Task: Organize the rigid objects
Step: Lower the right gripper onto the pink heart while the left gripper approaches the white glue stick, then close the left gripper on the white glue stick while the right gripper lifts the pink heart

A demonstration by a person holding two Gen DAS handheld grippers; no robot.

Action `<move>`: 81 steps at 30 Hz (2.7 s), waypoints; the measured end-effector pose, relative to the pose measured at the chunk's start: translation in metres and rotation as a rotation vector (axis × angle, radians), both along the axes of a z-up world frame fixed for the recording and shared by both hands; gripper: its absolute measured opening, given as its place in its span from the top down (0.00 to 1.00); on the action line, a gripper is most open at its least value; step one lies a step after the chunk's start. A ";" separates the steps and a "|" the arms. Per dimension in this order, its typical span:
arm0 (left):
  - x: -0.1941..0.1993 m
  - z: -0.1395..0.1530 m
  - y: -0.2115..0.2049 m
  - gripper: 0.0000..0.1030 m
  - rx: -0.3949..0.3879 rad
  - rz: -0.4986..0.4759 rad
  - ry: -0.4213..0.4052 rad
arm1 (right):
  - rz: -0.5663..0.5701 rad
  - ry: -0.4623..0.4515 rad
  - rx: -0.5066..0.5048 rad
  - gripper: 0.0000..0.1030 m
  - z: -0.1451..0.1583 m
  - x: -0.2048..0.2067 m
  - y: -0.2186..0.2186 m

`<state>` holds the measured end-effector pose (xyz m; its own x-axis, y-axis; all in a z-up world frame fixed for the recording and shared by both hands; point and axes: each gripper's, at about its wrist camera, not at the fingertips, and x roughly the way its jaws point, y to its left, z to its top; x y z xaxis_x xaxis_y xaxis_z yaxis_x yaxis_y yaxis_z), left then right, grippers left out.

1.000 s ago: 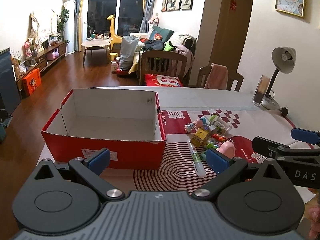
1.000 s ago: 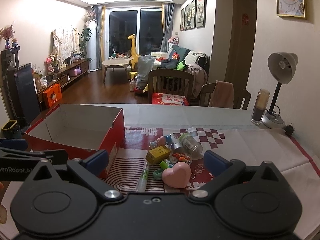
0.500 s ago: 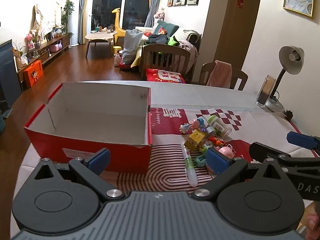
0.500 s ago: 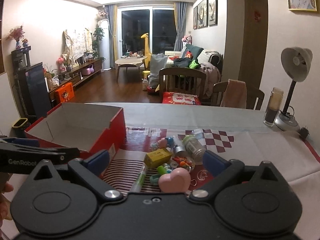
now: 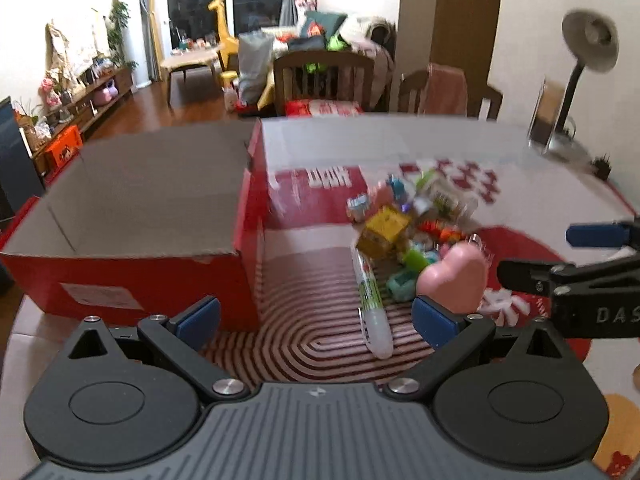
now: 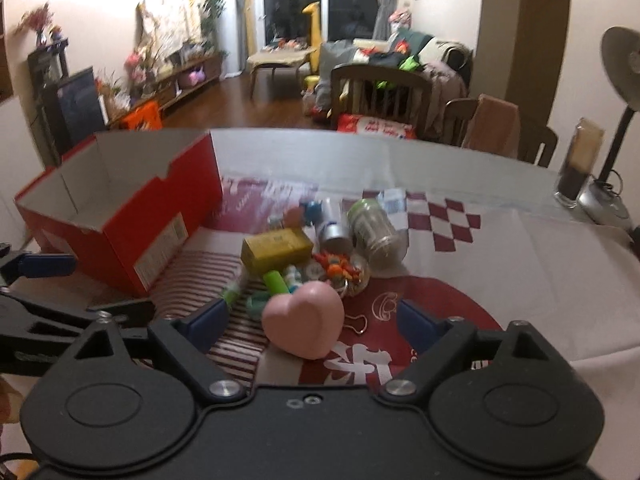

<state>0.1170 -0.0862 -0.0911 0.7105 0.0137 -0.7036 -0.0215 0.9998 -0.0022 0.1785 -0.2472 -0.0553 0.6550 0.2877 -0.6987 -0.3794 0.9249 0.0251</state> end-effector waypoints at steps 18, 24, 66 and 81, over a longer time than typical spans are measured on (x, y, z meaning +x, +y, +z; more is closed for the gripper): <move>0.049 -0.064 -0.041 0.04 0.102 -0.022 0.068 | -0.006 0.188 0.034 0.23 -0.046 0.056 0.002; 0.059 -0.072 -0.043 0.08 0.091 -0.012 0.106 | -0.012 0.272 0.073 0.24 -0.059 0.068 0.006; 0.045 -0.045 -0.016 0.79 -0.102 0.011 0.149 | -0.017 0.345 0.226 0.37 -0.030 0.053 -0.023; 0.006 0.001 0.023 0.89 -0.220 -0.054 0.050 | -0.035 0.288 0.198 0.37 0.008 0.017 -0.002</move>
